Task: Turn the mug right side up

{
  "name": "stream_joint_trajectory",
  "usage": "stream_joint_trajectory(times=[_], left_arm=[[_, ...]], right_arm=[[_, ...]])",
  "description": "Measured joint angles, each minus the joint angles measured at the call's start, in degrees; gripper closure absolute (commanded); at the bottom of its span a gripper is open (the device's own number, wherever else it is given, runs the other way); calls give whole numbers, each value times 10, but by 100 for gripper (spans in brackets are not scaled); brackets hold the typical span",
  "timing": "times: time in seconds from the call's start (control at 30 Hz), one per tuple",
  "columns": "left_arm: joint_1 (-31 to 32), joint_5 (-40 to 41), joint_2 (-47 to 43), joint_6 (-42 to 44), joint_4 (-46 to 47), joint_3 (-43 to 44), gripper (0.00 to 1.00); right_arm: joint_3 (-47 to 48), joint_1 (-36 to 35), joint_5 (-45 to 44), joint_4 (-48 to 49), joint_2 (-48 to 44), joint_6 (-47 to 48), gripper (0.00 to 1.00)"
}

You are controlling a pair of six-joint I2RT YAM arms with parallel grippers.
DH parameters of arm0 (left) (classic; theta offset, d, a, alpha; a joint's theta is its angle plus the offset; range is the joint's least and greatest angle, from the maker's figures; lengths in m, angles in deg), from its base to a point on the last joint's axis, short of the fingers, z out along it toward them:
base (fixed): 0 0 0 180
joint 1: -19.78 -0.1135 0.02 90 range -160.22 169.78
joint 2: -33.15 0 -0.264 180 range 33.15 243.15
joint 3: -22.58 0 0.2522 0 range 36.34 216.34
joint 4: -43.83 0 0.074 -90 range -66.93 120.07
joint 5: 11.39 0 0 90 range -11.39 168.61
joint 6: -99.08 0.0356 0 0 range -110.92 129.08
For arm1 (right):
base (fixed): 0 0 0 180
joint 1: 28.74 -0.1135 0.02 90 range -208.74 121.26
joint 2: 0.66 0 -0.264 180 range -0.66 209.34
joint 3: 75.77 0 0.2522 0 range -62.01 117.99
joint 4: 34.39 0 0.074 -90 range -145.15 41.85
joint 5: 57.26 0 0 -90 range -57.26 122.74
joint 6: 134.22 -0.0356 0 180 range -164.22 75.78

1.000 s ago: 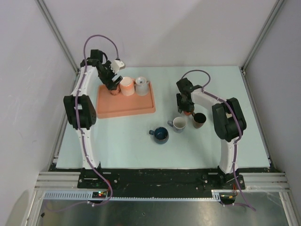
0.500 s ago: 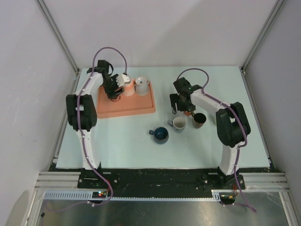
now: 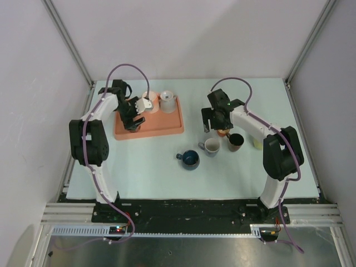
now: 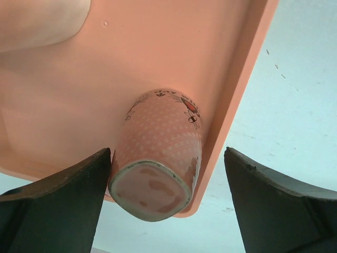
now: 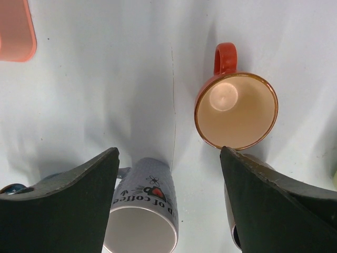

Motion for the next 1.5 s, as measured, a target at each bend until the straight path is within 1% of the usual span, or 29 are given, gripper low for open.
stream_joint_trajectory(times=[0.07, 0.13, 0.2, 0.27, 0.33, 0.43, 0.47, 0.5, 0.6, 0.7, 0.8, 0.87, 0.93, 0.97, 1.0, 1.13, 1.2, 1.27, 1.4, 1.47, 1.5], left_arm=[[2, 2, 0, 0, 0, 0, 9], [3, 5, 0, 0, 0, 0, 15], [5, 8, 2, 0, 0, 0, 26], [8, 17, 5, 0, 2, 1, 41], [9, 25, 11, 2, 1, 5, 57], [10, 34, 13, 3, 1, 13, 84], [11, 36, 14, 0, 1, 14, 92], [11, 37, 15, 0, 1, 15, 96], [11, 39, 16, -7, 0, 19, 99], [11, 42, 26, -45, -9, 44, 100], [11, 39, 40, -120, -12, 101, 100], [11, 33, 41, -180, -11, 141, 100], [11, 25, 40, -236, -8, 177, 100], [11, 15, 37, -267, -3, 191, 100], [11, 3, 30, -299, 1, 202, 100], [15, -45, -10, -389, 0, 215, 100], [22, -65, -36, -424, -1, 219, 100], [33, -95, -64, -457, -4, 227, 100], [52, -160, -103, -520, -9, 271, 100], [59, -180, -116, -549, -8, 294, 100], [63, -188, -122, -562, -8, 304, 100]], right_arm=[[-2, 0, 0, -3, 0, 0, 17], [-5, 0, 1, -4, -1, 0, 17], [-10, -1, 1, -4, -4, 0, 17], [-14, -1, 3, -6, -6, 0, 17], [-16, -1, 6, -7, -8, 0, 17], [-18, -1, 6, -9, -12, 0, 17], [-18, -1, 6, -10, -15, 0, 17], [-18, -1, 6, -10, -17, 0, 17], [-18, -1, 7, -12, -31, 0, 17], [-19, -3, 14, -10, -49, 0, 17], [-19, -6, 49, 3, -73, -2, 17], [-19, -13, 85, 23, -87, -8, 14], [-19, -19, 122, 46, -98, -18, 10], [-19, -22, 144, 61, -103, -26, 5], [-19, -24, 168, 80, -108, -37, 3], [-20, -27, 284, 188, -124, -101, 1], [-20, -25, 337, 257, -126, -144, 1], [-21, -21, 389, 349, -125, -202, 1], [-18, -13, 448, 507, -112, -306, 1], [-9, -10, 464, 561, -95, -350, 1], [-5, -10, 470, 582, -86, -368, 3]])
